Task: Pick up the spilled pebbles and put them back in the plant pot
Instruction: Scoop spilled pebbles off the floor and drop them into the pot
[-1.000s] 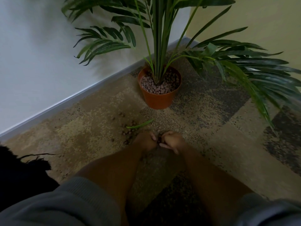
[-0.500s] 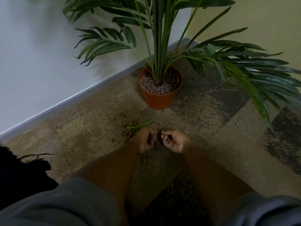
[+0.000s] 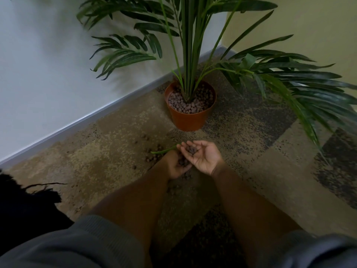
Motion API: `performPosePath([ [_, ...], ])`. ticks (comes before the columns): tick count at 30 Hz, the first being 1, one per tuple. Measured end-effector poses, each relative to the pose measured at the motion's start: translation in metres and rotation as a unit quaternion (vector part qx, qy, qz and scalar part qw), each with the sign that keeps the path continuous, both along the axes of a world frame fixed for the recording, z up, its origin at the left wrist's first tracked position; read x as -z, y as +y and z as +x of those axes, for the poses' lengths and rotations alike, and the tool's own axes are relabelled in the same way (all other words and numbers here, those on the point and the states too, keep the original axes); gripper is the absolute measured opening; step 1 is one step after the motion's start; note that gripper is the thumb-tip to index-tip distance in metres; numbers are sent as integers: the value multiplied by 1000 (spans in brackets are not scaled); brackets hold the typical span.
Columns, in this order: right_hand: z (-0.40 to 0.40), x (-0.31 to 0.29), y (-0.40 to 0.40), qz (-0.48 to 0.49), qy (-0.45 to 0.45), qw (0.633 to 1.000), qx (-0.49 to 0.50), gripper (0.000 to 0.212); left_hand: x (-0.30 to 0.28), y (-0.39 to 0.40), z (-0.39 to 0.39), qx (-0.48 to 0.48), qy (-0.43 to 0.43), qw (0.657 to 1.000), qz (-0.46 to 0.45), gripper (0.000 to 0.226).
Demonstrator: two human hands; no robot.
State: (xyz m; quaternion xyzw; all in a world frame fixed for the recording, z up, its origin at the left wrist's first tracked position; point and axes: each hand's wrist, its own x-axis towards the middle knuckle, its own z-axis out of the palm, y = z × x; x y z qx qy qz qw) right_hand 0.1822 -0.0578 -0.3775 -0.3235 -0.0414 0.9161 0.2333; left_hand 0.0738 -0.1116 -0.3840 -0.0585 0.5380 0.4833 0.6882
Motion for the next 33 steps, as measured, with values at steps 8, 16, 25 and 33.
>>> performPosePath([
  [8, -10, -25, 18, 8, 27, 999, 35, 34, -23, 23, -1, -69, 14, 997, 15, 33],
  [16, -43, -86, 73, -17, -29, 987, 159, 22, -68, 74, -28, -170, 15, 980, 103, 19],
  [25, -62, -121, 102, 80, -135, 976, 151, 44, -117, 97, -43, -159, 56, 970, 173, 46],
  [33, -55, -123, 108, 78, -50, 984, 153, 52, -113, 106, -51, -168, -29, 962, 213, 50],
])
